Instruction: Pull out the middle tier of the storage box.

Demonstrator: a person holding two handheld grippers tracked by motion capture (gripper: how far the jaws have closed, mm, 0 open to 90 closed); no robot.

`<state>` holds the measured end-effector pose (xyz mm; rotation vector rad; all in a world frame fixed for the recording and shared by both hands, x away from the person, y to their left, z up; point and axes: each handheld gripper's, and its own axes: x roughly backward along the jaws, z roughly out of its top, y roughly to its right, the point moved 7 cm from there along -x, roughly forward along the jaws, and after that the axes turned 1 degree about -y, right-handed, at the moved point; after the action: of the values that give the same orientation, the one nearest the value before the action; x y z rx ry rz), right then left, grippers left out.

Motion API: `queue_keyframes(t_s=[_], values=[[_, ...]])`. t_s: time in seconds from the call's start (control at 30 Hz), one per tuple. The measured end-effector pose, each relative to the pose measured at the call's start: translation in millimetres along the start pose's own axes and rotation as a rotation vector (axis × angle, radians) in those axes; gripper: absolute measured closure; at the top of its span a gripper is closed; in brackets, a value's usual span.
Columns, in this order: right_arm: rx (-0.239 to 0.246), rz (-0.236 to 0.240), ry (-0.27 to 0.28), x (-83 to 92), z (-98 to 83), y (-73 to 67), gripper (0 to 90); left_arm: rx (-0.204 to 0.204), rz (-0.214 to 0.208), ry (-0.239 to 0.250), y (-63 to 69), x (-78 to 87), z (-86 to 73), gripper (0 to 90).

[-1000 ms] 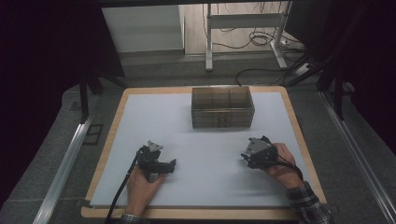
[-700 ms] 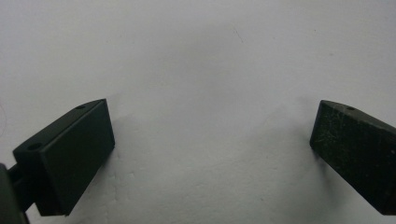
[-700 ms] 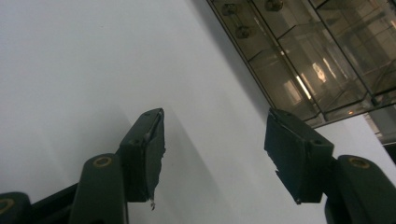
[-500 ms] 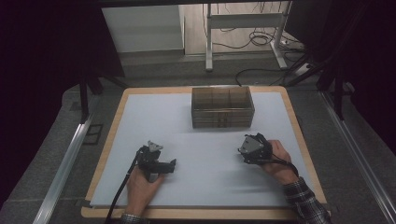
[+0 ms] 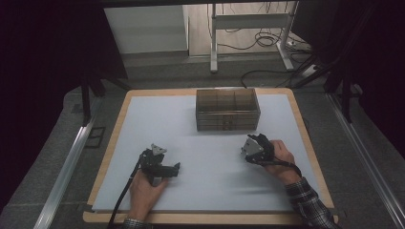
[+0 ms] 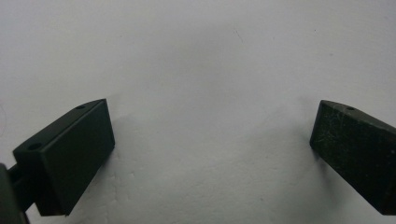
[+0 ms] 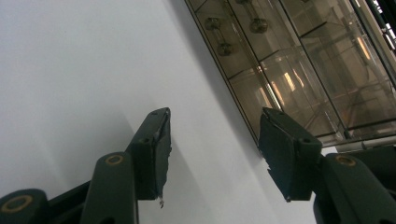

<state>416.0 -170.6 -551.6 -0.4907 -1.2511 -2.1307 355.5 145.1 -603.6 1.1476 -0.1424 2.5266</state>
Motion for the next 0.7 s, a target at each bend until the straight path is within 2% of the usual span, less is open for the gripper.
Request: queue_keyframes(t_s=[0.13, 0.33, 0.7], values=[[0.021, -0.015, -0.004, -2.4, 2.0, -0.3, 45.7, 0.000, 0.000, 0.000, 0.0, 0.0, 0.0, 0.0], [0.027, -0.037, -0.005, -6.3, 5.8, -0.4, 46.5, 0.000, 0.000, 0.000, 0.0, 0.0, 0.0, 0.0], [0.108, -0.111, 0.000, -14.4, 15.4, 2.7, 51.7, 0.000, 0.000, 0.000, 0.0, 0.0, 0.0, 0.0]])
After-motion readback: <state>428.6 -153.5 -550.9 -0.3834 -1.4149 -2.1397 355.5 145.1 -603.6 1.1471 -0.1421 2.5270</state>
